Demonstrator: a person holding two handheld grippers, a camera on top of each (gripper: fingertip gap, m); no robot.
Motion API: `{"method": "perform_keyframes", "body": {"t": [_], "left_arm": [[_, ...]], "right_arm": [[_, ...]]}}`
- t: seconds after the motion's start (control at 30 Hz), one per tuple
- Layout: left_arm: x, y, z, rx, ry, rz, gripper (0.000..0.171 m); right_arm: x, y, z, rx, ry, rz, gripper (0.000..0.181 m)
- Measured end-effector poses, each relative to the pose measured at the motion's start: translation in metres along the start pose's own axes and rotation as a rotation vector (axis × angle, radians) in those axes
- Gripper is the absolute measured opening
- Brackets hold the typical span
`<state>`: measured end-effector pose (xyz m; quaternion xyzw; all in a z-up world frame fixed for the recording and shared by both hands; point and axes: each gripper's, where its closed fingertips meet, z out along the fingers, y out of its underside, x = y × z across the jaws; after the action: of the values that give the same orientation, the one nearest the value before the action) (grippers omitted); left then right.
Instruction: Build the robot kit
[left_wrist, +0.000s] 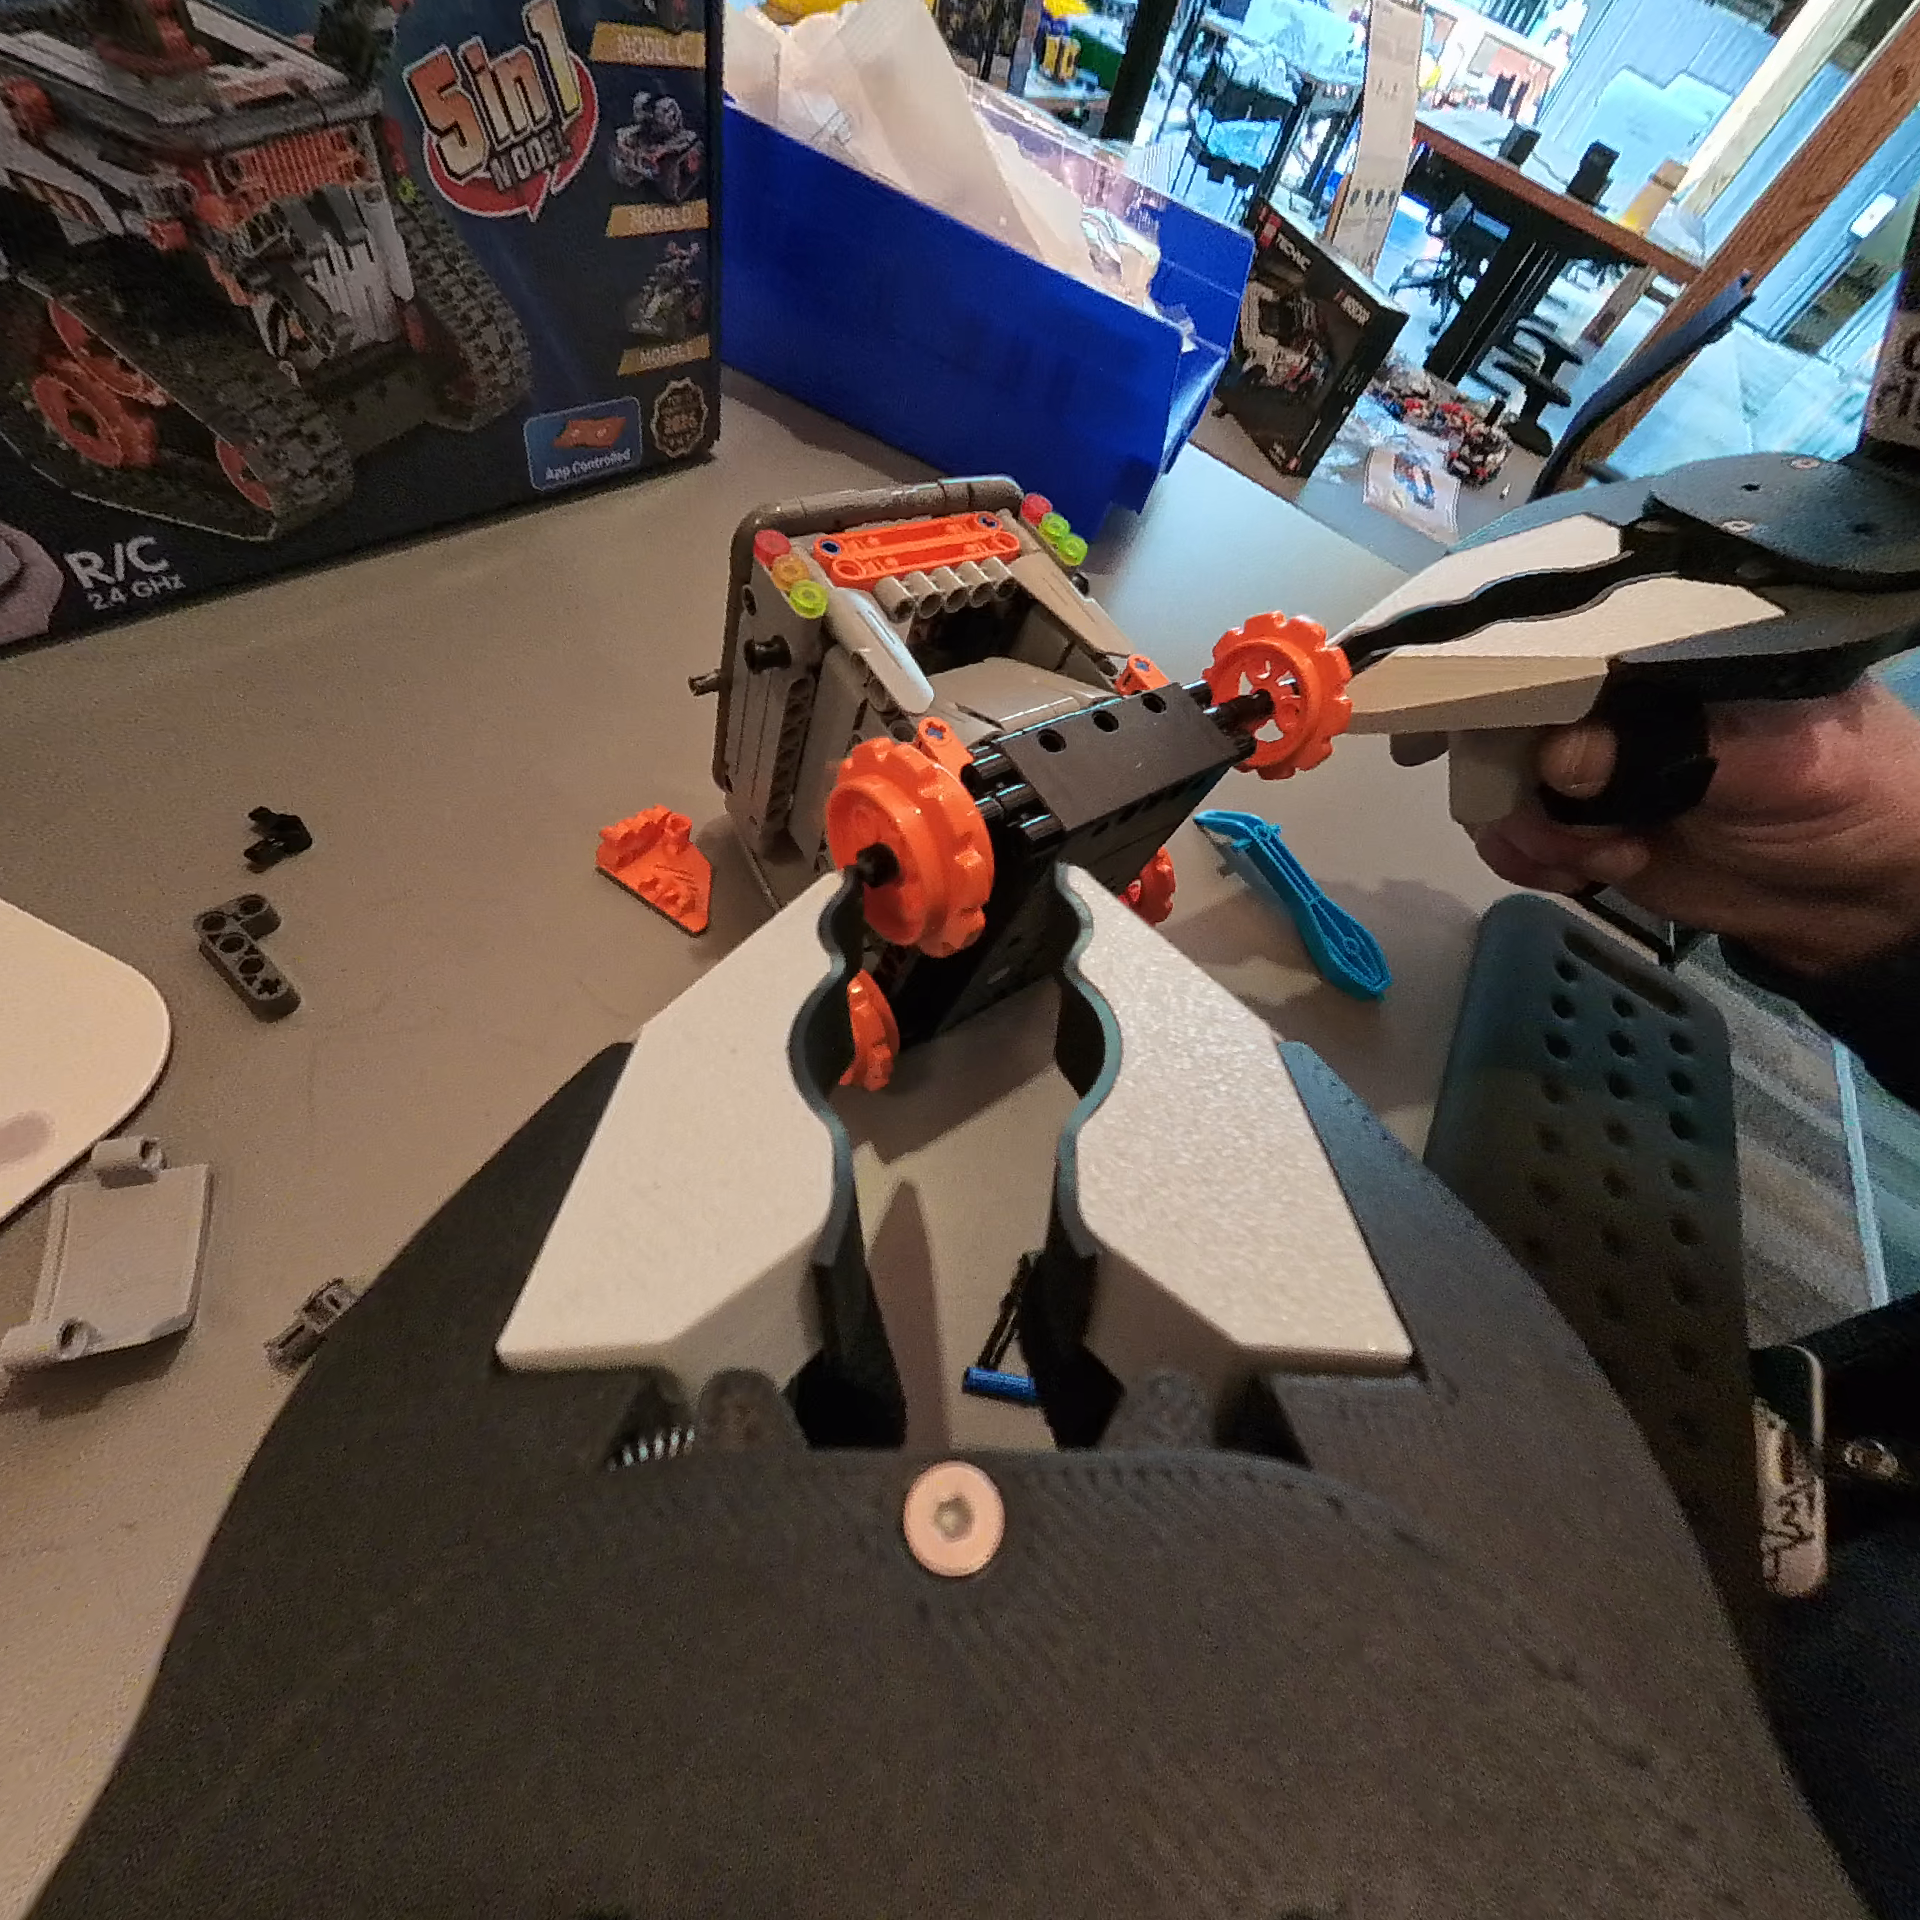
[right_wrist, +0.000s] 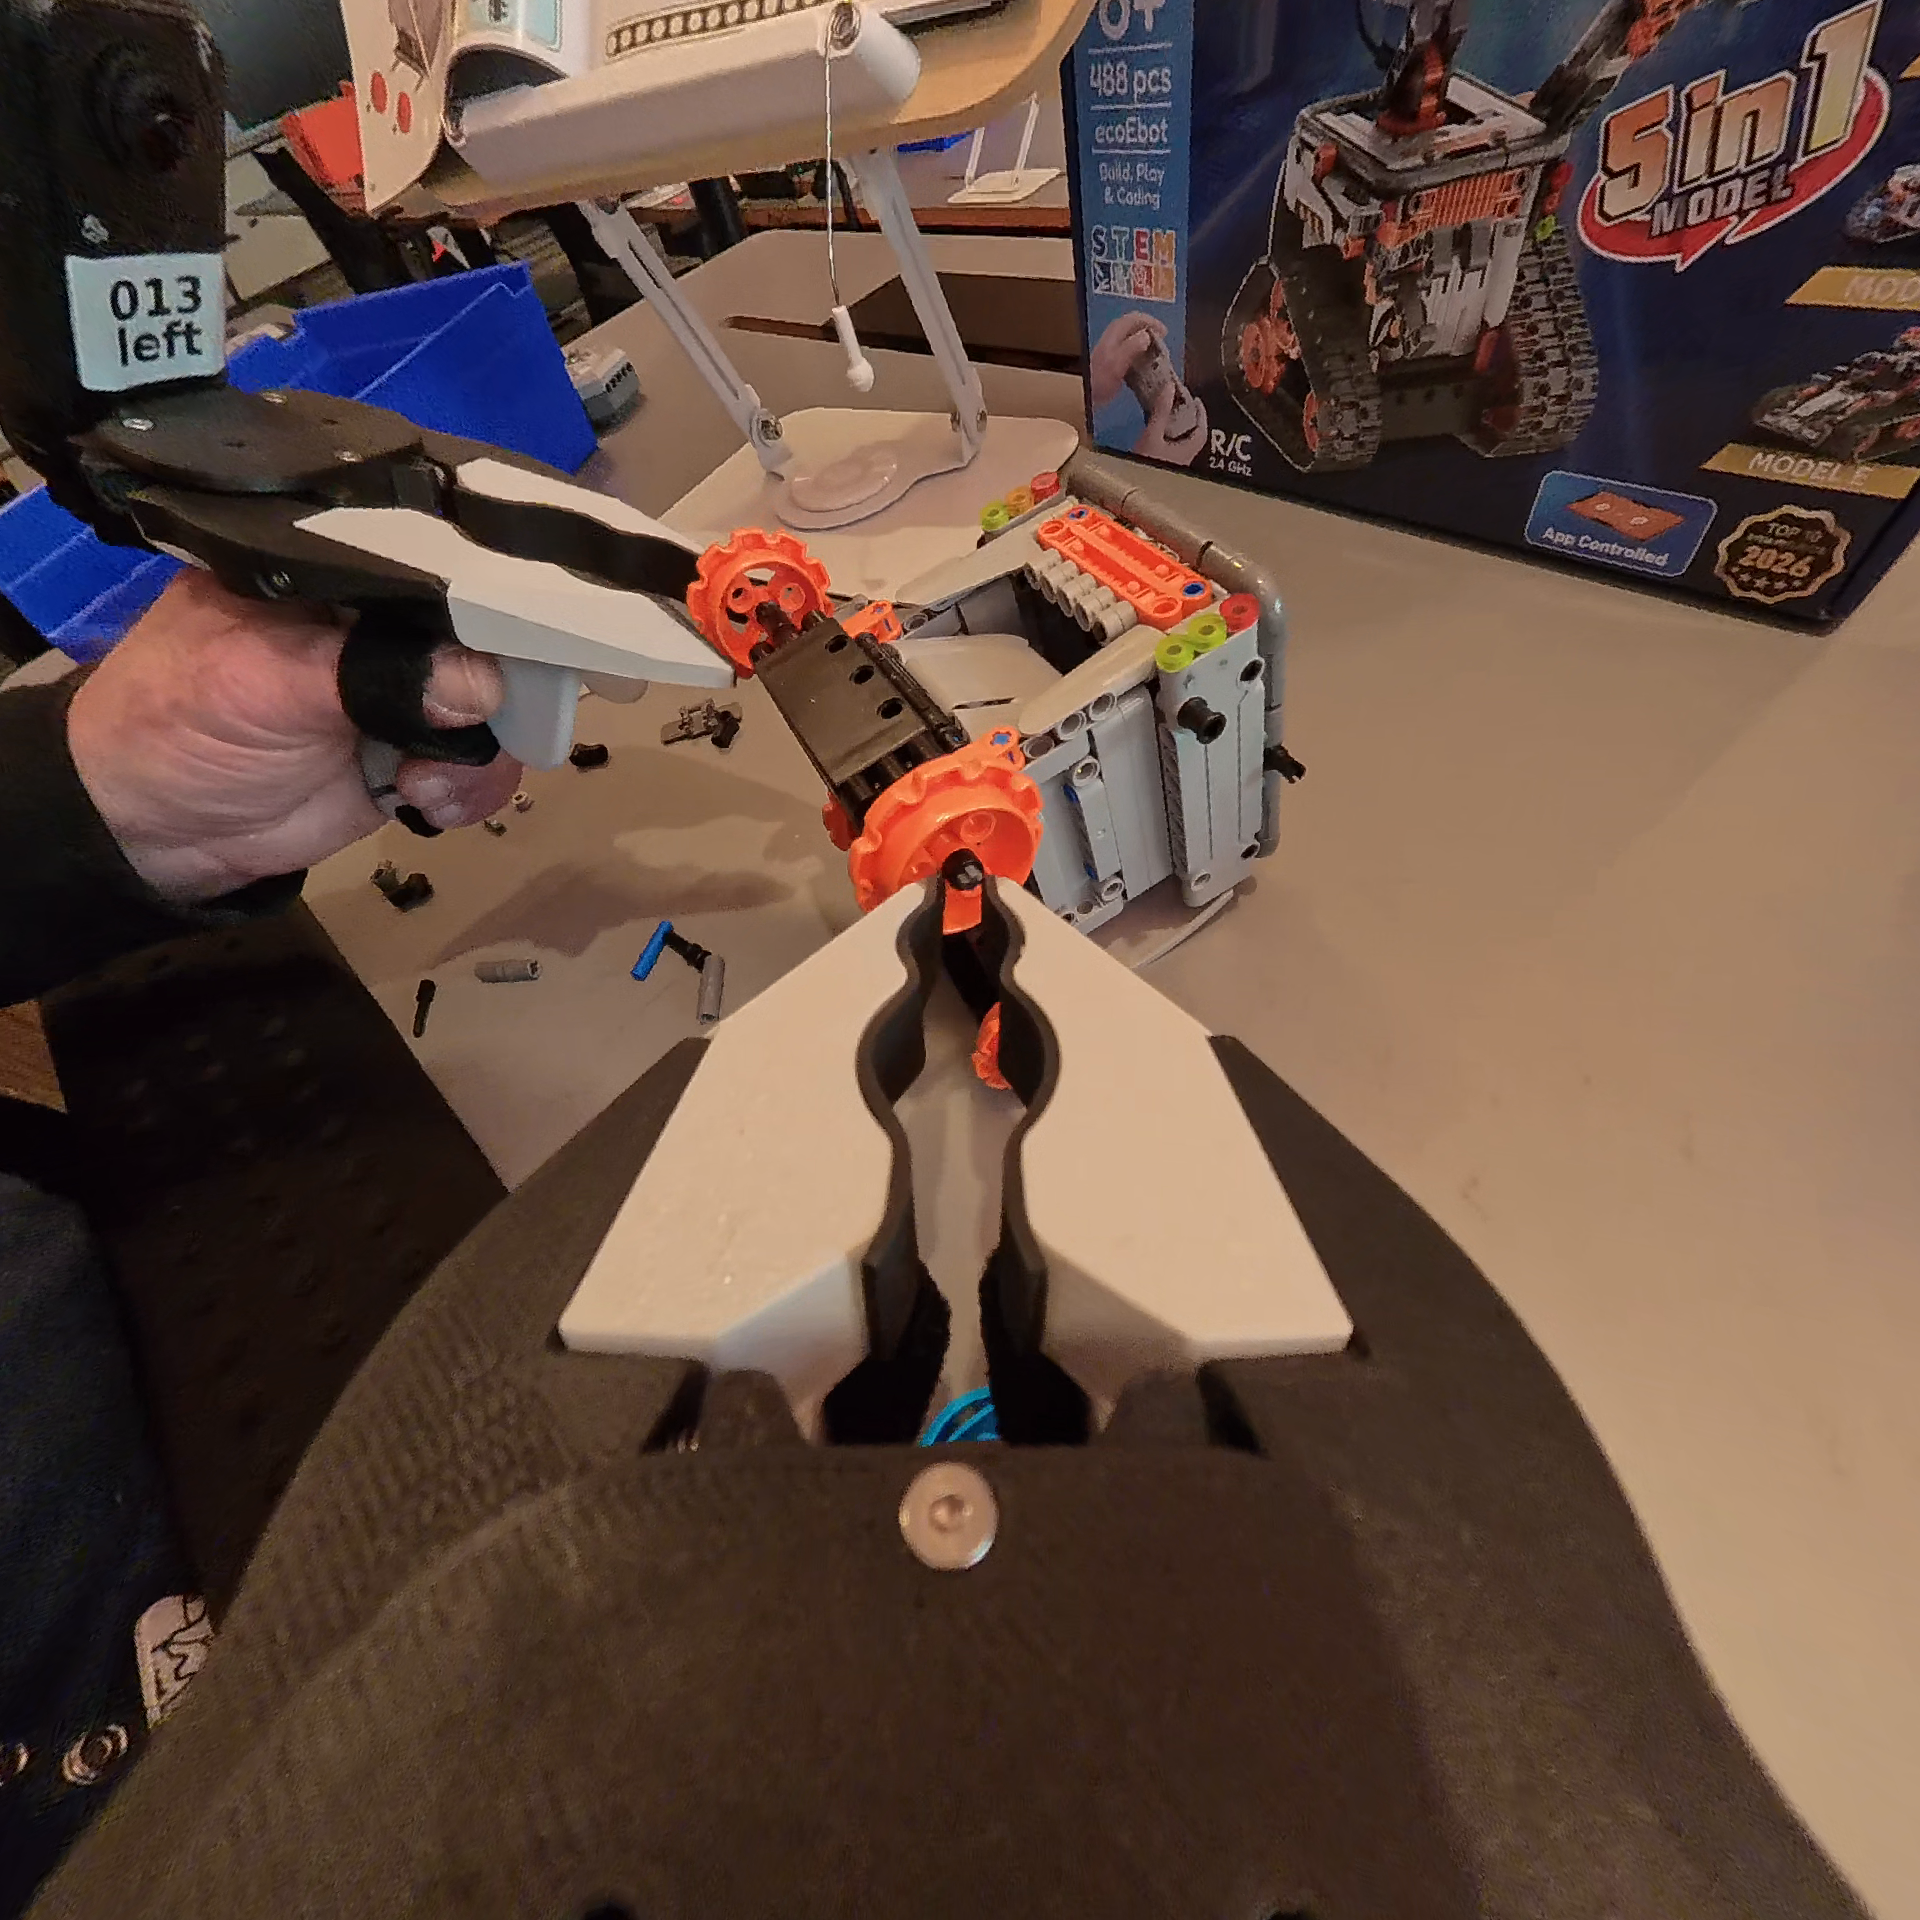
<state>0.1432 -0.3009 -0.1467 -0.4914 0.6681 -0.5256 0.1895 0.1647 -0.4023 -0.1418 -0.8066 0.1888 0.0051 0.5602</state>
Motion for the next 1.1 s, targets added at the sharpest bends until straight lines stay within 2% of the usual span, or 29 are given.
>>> {"method": "perform_keyframes", "body": {"t": [0.17,0.57,0.83,0.97,1.1], "left_arm": [[-0.015,-0.001,-0.003,0.010,-0.027,-0.029,0.023],[-0.026,-0.003,-0.007,0.016,0.024,-0.116,0.021],[-0.010,-0.001,-0.006,0.014,0.032,-0.068,0.022],[-0.002,0.003,-0.007,0.012,0.023,-0.020,0.028],[-0.002,0.004,-0.014,0.048,0.055,-0.073,0.034]], "right_arm": [[-0.006,-0.007,0.007,0.019,0.003,-0.013,0.004],[-0.017,-0.014,0.013,0.074,0.021,-0.042,0.004],[-0.005,-0.004,0.003,0.056,0.022,0.027,0.006],[0.005,-0.003,-0.005,0.055,0.033,0.070,0.013],[0.012,-0.010,-0.014,0.059,0.075,0.062,0.020]]}}
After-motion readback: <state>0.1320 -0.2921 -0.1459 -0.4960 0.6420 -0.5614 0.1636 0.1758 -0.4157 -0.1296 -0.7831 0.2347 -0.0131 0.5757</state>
